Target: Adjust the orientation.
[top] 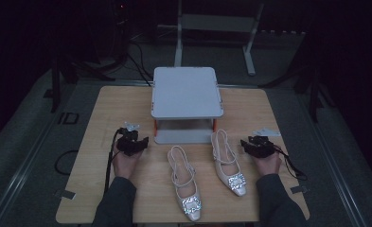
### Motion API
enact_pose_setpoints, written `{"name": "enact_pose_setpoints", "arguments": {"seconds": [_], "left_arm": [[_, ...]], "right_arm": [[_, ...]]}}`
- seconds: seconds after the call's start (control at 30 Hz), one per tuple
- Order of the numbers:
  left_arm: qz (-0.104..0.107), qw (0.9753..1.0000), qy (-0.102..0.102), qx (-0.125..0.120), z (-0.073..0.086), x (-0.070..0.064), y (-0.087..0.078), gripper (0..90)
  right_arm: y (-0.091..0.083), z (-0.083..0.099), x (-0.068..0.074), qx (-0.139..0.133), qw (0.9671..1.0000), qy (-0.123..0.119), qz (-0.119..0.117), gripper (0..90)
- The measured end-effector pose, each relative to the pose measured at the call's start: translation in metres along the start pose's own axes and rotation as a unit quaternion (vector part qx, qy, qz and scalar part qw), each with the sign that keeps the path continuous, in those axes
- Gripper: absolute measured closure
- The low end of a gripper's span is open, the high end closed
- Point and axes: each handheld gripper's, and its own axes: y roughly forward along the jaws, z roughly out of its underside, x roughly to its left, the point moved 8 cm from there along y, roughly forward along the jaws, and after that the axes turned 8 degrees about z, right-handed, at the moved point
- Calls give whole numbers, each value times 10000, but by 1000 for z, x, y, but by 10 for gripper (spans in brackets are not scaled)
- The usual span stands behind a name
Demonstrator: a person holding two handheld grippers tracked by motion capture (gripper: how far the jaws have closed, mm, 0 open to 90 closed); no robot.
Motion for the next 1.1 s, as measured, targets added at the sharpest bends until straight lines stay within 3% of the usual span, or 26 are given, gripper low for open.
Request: {"name": "enact_pose_setpoints", "arguments": {"seconds": [0.3,0.5,0.53,0.63,0.73,0.9,1.1], "left_arm": [[517,9977,263,-345,-14,-21,-19,560],[760,9959,239,-419,-21,-31,-30,561],[891,9945,245,-486,-24,-38,-35,556],[984,9930,307,-569,-29,-46,-41,545],[1179,9897,472,-663,-37,-62,-52,535],[1296,9866,695,-702,-42,-76,-60,528],[1435,9835,791,-771,-45,-87,-65,523]], "right_arm": [[-5,1,-3,-86,9999,28,54,538],[-4,2,-3,-67,10000,1,61,532],[-4,2,-3,-82,9999,-2,58,531],[-5,1,-3,-97,9999,15,50,530],[-6,1,-3,-104,9999,-1,41,527],[-6,1,-3,-100,9999,1,54,526],[-6,1,-3,-111,9999,4,49,523]]}}
